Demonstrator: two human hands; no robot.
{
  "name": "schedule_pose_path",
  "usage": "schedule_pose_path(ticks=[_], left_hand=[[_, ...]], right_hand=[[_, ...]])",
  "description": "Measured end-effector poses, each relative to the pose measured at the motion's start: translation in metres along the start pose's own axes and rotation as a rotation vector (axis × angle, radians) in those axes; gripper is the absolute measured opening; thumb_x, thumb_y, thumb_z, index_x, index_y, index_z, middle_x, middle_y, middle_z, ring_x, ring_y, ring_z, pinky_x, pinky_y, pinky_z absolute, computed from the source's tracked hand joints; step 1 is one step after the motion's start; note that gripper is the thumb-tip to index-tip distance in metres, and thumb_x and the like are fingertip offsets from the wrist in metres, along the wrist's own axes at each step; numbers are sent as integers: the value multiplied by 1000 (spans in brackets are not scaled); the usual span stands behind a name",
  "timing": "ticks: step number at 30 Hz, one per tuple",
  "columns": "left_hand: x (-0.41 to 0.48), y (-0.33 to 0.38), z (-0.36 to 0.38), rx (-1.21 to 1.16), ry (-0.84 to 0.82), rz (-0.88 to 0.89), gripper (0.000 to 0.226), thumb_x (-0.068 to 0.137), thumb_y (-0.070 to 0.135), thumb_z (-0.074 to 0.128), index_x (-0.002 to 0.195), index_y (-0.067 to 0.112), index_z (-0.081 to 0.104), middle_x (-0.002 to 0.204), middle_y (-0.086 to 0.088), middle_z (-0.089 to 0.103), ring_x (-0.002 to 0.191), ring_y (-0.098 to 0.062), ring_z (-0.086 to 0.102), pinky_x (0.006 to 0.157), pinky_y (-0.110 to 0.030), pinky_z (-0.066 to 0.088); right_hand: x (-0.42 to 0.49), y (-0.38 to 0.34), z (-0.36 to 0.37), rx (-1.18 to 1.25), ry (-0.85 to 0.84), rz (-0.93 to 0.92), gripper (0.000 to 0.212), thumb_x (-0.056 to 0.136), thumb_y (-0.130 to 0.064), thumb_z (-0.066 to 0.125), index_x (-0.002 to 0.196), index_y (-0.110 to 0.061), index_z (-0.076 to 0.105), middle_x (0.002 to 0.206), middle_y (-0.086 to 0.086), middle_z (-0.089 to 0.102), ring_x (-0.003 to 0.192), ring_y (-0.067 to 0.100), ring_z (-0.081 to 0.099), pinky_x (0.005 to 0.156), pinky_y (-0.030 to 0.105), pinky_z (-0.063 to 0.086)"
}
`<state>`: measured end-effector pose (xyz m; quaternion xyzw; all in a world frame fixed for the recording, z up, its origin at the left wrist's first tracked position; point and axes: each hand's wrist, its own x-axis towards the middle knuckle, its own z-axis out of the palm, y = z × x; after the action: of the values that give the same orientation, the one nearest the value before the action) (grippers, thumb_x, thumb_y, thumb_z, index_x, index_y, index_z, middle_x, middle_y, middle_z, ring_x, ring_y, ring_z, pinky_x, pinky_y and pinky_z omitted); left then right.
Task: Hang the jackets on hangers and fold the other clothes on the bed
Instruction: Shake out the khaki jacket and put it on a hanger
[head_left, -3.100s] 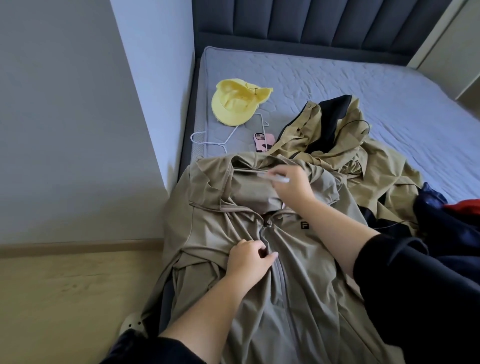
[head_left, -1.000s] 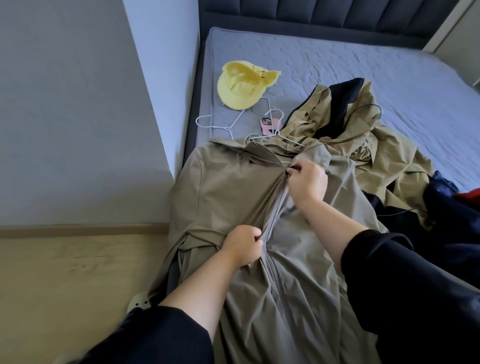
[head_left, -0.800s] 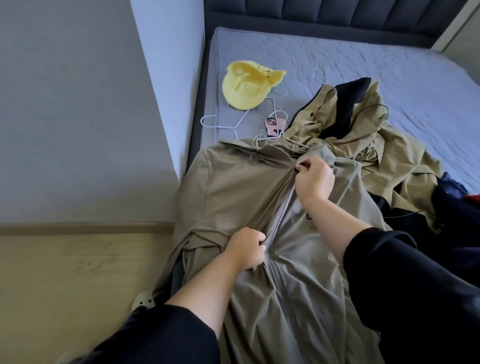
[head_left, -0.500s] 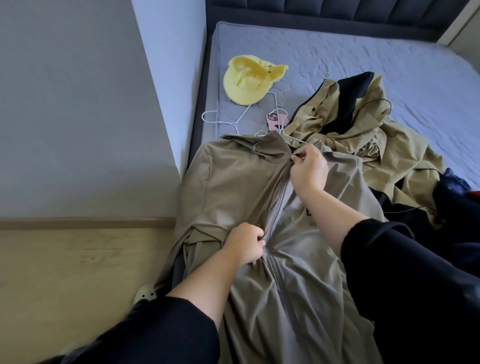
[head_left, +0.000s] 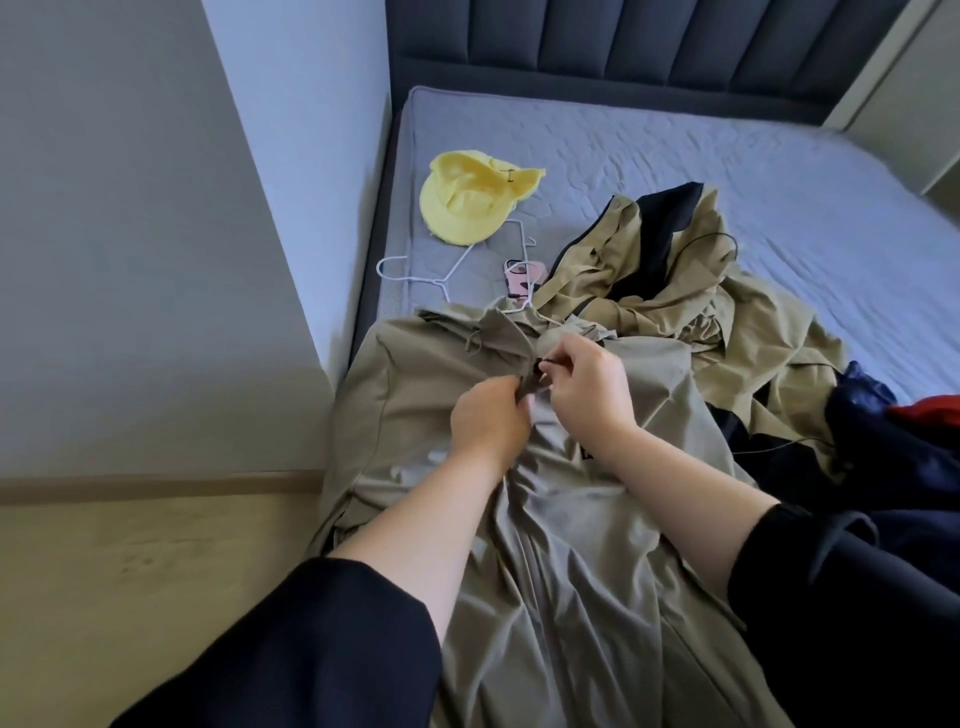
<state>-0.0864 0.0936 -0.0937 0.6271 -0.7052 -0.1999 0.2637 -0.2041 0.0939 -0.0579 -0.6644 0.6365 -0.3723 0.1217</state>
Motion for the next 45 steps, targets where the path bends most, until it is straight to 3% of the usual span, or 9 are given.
schedule_pose_path(ticks=[5,11,20,29,31,34,36,40,45], left_hand=[[8,-5,-6,25,-108,-11,17,87,27,54,79,12,59,95,-11,66,93,-37,57,67,-30,36],[5,-22,-4,48,-238,-32,46,89,25,57,57,12,27,60,1,38,82,-36,52,62,-31,28],[6,-27,0,97,-273,47,43,91,24,55,57,13,29,70,-3,43,87,-37,54,64,-31,30],[2,-50,3,-9,-351,-61,47,92,21,56,56,13,26,57,-7,34,83,-39,53,62,-36,29],[0,-51,6,24,-381,-45,46,93,22,54,57,13,27,61,-5,41,85,-37,54,62,-33,28],[-4,-49,14,90,-421,-16,44,95,23,51,58,14,28,86,-18,59,92,-37,55,67,-31,30],[-5,-54,15,70,-444,-29,46,96,23,51,58,14,26,86,-21,58,89,-36,54,67,-31,29],[-10,-70,16,-90,-439,-145,46,96,20,52,59,14,25,61,-4,35,73,-23,42,61,-33,21],[-16,-71,20,-147,-391,-190,42,97,21,49,61,14,30,69,-8,48,78,-28,46,65,-34,27]], right_hand=[[16,1,2,-139,39,13,8,86,-6,57,78,-5,57,81,8,63,76,28,54,66,35,39],[46,-3,1,-159,121,130,12,89,-7,55,77,-4,52,77,6,57,77,30,53,65,36,40],[50,7,6,-207,117,152,10,88,-7,54,79,-6,54,81,3,57,81,29,53,66,34,38],[52,13,13,123,-71,248,7,85,-4,64,79,-5,65,78,9,67,84,31,64,84,49,51],[46,14,14,-46,-17,148,7,85,-2,61,78,-4,64,73,1,62,81,26,62,75,40,50],[39,7,19,-329,16,-346,13,78,7,61,68,1,57,66,9,56,62,31,57,53,33,41],[41,9,21,-357,-80,-450,12,80,4,62,70,1,57,69,14,57,65,32,54,57,35,40],[62,33,14,-202,-125,0,23,97,-16,41,105,-4,59,108,13,60,105,30,51,84,34,38],[74,65,7,-349,-284,372,41,101,-28,31,135,-7,42,138,18,46,128,37,39,108,45,30]])
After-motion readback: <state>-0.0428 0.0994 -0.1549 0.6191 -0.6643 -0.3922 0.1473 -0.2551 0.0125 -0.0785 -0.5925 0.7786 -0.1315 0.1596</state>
